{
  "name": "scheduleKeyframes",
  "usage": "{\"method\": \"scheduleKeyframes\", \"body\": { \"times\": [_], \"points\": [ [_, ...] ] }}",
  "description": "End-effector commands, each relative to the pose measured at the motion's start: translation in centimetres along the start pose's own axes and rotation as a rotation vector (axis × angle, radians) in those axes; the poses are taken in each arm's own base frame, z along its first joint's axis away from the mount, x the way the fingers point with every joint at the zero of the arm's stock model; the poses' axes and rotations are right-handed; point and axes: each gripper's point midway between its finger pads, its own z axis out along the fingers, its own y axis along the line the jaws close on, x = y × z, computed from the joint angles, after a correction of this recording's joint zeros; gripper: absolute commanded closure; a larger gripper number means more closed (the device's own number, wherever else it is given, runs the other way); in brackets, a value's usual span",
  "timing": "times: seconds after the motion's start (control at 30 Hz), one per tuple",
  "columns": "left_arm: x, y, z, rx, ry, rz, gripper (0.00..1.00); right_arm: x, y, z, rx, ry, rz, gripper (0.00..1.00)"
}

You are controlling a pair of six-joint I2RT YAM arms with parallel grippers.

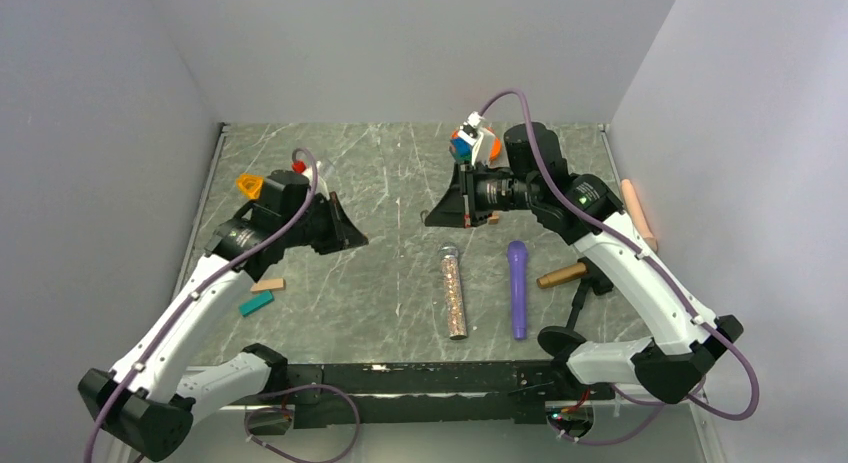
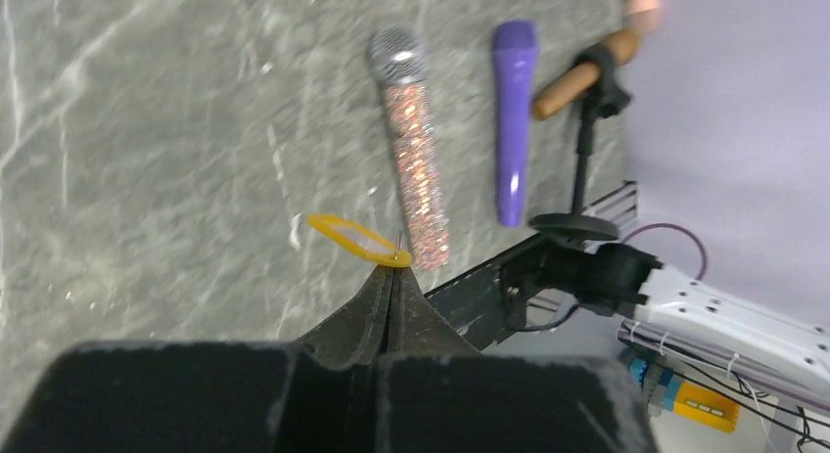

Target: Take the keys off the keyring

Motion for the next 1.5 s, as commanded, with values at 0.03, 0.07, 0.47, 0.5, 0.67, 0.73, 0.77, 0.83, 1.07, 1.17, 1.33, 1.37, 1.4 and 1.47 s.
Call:
{"method": "scheduleKeyframes", "body": {
  "times": [0.03, 0.07, 0.47, 0.5, 0.67, 0.73, 0.77, 0.83, 1.07, 1.17, 1.33, 1.37, 1.4, 1.47],
  "points": [
    [1.5, 3.5, 2.2, -0.058, 0.072, -0.096, 1.00, 0.9, -0.6, -1.2, 0.050, -0.013, -0.014, 1.00],
    [1.4, 4.1, 2.6, -0.071, 0.075, -0.107, 1.00, 1.0, -0.7, -1.2, 0.054, -0.011, -0.009, 1.00],
    [-0.1, 11.5, 5.5, -0.227, 0.115, -0.197, 1.00, 1.5, -1.4, -1.7, 0.093, -0.015, -0.008, 1.00],
    [-0.2, 11.9, 5.5, -0.236, 0.112, -0.200, 1.00, 1.4, -1.4, -1.8, 0.095, -0.017, -0.010, 1.00],
    [-0.8, 14.2, 5.4, -0.283, 0.097, -0.210, 1.00, 1.5, -1.6, -1.6, 0.100, -0.014, -0.009, 1.00],
    [-1.1, 15.1, 5.4, -0.305, 0.095, -0.217, 1.00, 1.4, -1.7, -1.5, 0.101, -0.011, -0.010, 1.00],
    [-1.3, 15.5, 5.4, -0.320, 0.095, -0.217, 1.00, 1.4, -1.7, -1.4, 0.102, -0.009, -0.012, 1.00],
    [-1.4, 16.7, 5.2, -0.368, 0.099, -0.234, 1.00, 1.3, -1.7, -1.3, 0.105, -0.007, -0.014, 1.00],
    [-2.7, 19.9, 4.1, -0.500, 0.077, -0.281, 1.00, 1.3, -2.1, -1.1, 0.116, 0.005, -0.014, 1.00],
    [-2.4, 21.2, 3.8, -0.527, 0.075, -0.329, 1.00, 1.2, -2.2, -1.1, 0.124, 0.006, -0.015, 1.00],
    [-1.8, 23.9, 3.5, -0.575, 0.098, -0.399, 1.00, 1.1, -2.4, -0.9, 0.138, 0.016, -0.023, 1.00],
    [-1.9, 24.3, 3.6, -0.584, 0.100, -0.406, 1.00, 1.1, -2.5, -0.9, 0.141, 0.018, -0.024, 1.00],
    [-1.9, 24.7, 3.6, -0.594, 0.106, -0.410, 1.00, 1.1, -2.6, -0.9, 0.145, 0.022, -0.026, 1.00],
    [-2.1, 25.1, 3.9, -0.605, 0.113, -0.413, 1.00, 1.0, -2.7, -0.8, 0.151, 0.026, -0.029, 1.00]
  ]
}}
